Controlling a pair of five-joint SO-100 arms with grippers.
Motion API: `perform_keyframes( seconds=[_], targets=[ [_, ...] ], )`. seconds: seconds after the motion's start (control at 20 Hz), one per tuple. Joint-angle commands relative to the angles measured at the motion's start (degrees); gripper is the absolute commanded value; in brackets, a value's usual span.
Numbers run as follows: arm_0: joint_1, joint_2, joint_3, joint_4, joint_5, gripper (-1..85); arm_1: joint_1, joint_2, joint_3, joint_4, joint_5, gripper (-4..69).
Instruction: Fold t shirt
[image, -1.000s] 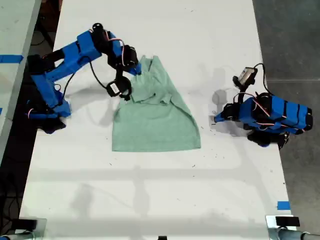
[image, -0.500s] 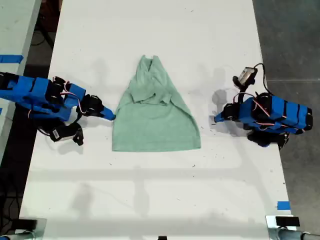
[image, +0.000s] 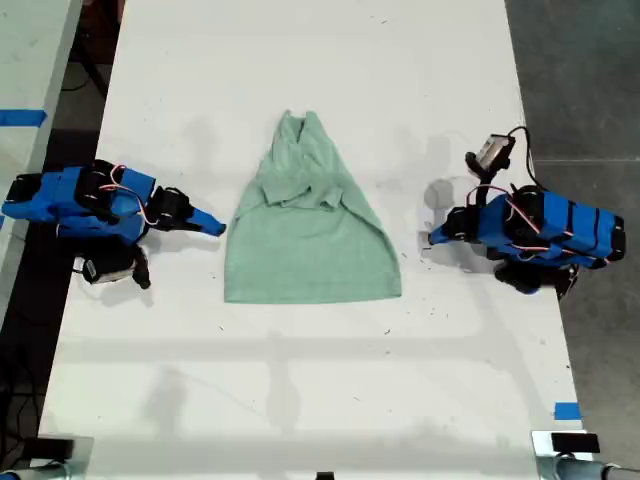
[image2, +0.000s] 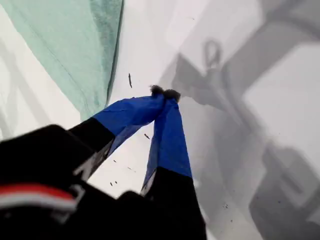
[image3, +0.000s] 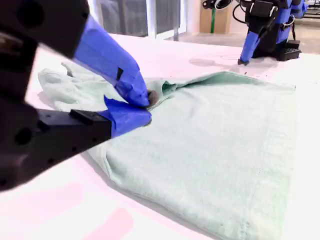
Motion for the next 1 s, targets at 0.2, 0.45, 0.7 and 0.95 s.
perform_keyframes(
  seconds=[0.2,0.45,0.7,0.95],
  targets=[
    [-0.26,0.53,0.44,0.18,0.62,-0.1,-0.70,-0.26,-1.14,0.26,-0.09,-1.9],
    [-0.26,0.53,0.44,0.26,0.62,-0.1,-0.26,-0.26,-0.44,-0.70,-1.76,-1.9],
    [-0.26,0.53,0.44,0.35,0.53,-0.1,0.62,-0.26,-0.88,-0.35,-0.53,-1.9],
    [-0.18,0.53,0.44,0.35,0.53,-0.1,0.00,-0.26,-0.88,-0.18,-0.44,-1.9]
  ],
)
